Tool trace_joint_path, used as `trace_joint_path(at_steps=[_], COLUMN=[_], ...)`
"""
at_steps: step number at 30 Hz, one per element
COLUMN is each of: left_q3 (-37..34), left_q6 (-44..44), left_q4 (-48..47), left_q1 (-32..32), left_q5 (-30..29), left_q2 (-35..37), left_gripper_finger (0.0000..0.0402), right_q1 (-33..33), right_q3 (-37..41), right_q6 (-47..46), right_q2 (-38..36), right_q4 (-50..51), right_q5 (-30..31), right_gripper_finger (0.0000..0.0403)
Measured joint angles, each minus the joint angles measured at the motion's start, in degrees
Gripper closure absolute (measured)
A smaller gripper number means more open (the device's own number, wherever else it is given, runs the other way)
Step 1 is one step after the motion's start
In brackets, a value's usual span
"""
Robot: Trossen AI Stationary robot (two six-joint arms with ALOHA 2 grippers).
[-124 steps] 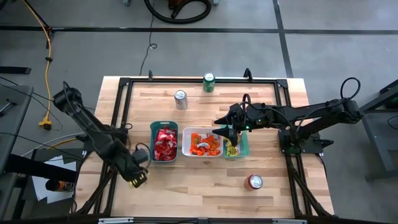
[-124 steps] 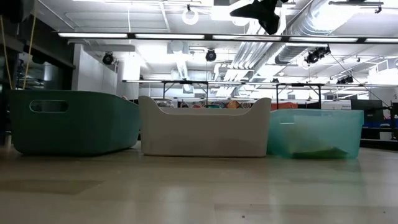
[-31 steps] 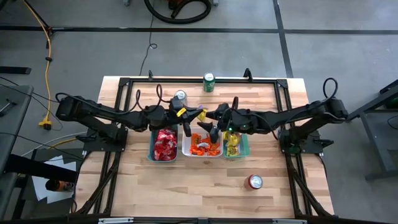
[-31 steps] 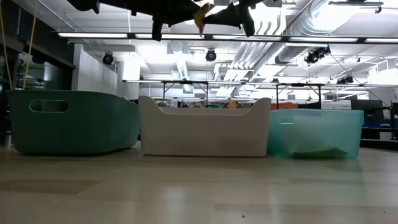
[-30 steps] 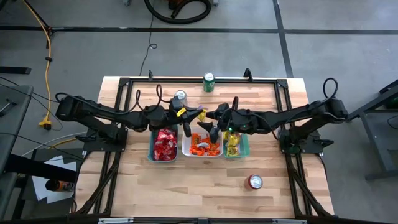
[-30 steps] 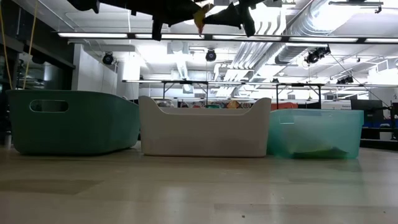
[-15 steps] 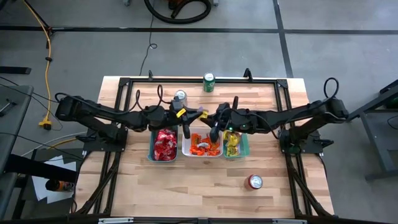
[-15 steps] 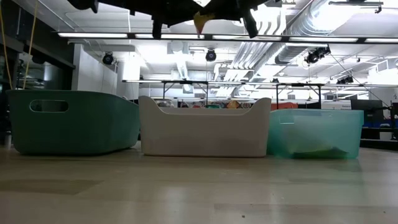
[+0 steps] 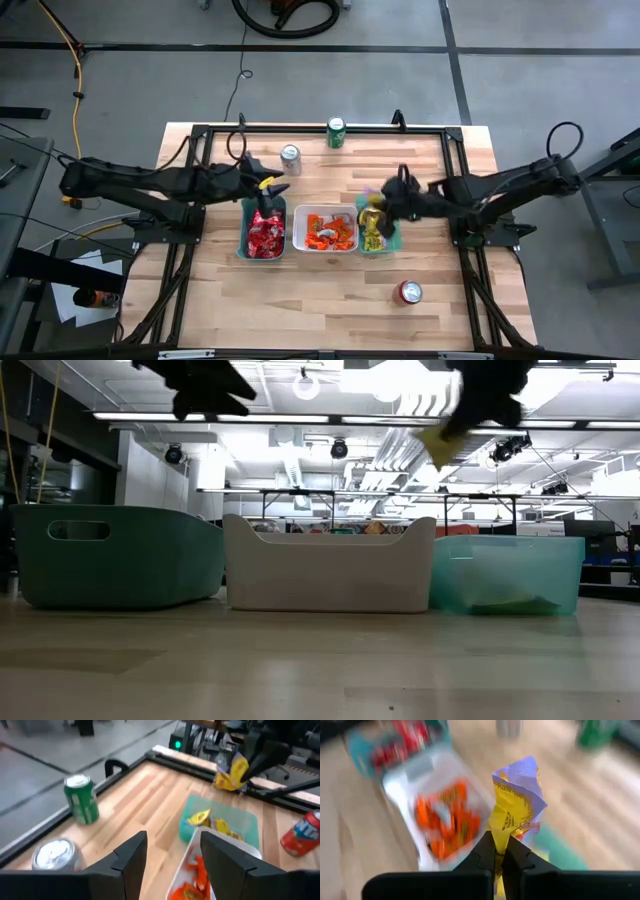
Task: Sort candy
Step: Put the yellow candy into the light green bin, then return to Home Position
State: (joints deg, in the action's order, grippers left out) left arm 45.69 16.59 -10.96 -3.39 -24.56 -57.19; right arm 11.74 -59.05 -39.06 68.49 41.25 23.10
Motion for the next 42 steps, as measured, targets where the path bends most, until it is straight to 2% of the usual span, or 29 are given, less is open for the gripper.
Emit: trace_joint_path(at_steps=[4,9,12,15,18,26,30,34,37,39,42], left_q3=[-0.42,-5.57,-8.07,-9.55,-10.24,-10.16,-10.16,-10.14,-10.72,-12.86,-18.42], left_q6=[1.17,1.62,3.78,4.40,4.37,2.64,1.24,0.76,-1.25,-3.01,-3.35], left_q4=[-0.54,8.75,12.49,14.12,13.66,12.71,10.25,7.50,5.86,6.39,11.33], left_q1=[-1.77,-4.56,-5.89,-6.58,-6.84,-6.85,-6.82,-6.71,-6.72,-6.70,-6.17], left_q5=[-0.02,0.01,0.02,-0.02,-0.03,-0.12,-0.39,-0.71,0.88,2.26,2.50], left_q2=[0.61,0.63,0.72,1.14,1.94,7.00,10.67,15.46,19.10,21.77,25.68], left_gripper_finger=[0.0231,0.0238,0.0243,0.0250,0.0255,0.0259,0.0260,0.0288,0.0346,0.0386,0.0390], right_q1=[4.49,6.99,6.10,4.63,3.10,-0.68,-2.74,-4.47,-5.75,-6.68,-8.23], right_q3=[6.72,15.84,16.64,16.68,16.68,16.70,16.70,16.70,16.70,16.70,16.32], right_q6=[-7.37,-15.10,-17.92,-17.93,-15.84,-8.06,-7.25,-7.81,-8.93,-8.95,-9.02], right_q2=[0.06,0.08,-0.41,-0.36,-0.35,-0.37,-1.21,-4.30,-7.46,-9.35,-11.30], right_q4=[0.00,-6.26,-8.11,-9.50,-10.62,-10.31,-10.47,-14.61,-21.69,-26.67,-31.08], right_q5=[-2.53,-4.54,-5.04,-8.26,-13.17,-18.07,-21.91,-23.68,-23.63,-23.62,-22.32], right_gripper_finger=[0.0400,0.0399,0.0398,0.0391,0.0353,0.0185,0.0144,0.0140,0.0142,0.0155,0.0203])
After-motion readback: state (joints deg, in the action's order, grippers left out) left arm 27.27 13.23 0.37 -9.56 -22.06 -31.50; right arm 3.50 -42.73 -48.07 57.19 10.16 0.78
